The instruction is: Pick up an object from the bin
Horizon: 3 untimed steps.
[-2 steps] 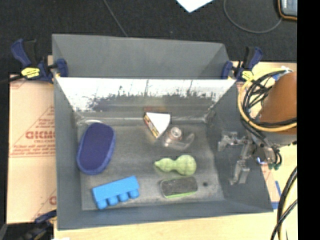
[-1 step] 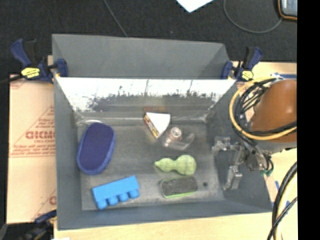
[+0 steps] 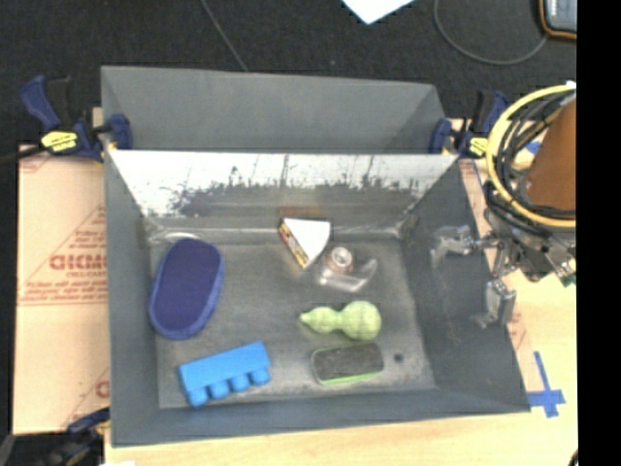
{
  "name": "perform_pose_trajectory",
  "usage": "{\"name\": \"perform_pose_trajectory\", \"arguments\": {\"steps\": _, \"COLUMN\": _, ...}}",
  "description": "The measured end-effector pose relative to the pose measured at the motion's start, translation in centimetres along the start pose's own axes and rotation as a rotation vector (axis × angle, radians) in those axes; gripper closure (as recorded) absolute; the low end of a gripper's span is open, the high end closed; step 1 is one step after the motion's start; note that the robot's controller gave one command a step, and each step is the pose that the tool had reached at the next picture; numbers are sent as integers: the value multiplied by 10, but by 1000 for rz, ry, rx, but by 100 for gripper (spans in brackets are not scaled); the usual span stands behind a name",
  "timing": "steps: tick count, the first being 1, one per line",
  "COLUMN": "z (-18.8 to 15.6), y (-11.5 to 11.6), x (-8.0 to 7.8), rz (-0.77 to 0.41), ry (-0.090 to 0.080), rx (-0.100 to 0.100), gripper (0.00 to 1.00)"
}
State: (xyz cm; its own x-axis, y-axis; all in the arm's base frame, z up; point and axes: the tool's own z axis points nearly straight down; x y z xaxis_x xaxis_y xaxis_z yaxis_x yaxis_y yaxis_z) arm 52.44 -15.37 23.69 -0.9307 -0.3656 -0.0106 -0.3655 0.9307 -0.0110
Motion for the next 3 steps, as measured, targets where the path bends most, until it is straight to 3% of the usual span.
{"name": "perform_pose_trajectory", "arguments": {"steps": 1, "z": 11, "y": 6, "x": 2, "rz": 54, "ry": -14, "rx": 12, "gripper": 0}}
{"name": "perform_pose_trajectory", "arguments": {"steps": 2, "z": -34, "y": 49, "x": 9, "rz": -87, "ry": -12, "rx": 11, "gripper": 0}}
{"name": "perform_pose_trajectory", "arguments": {"steps": 3, "z": 62, "y": 91, "x": 6, "rz": 162, "ry": -5, "rx": 0, "gripper": 0}}
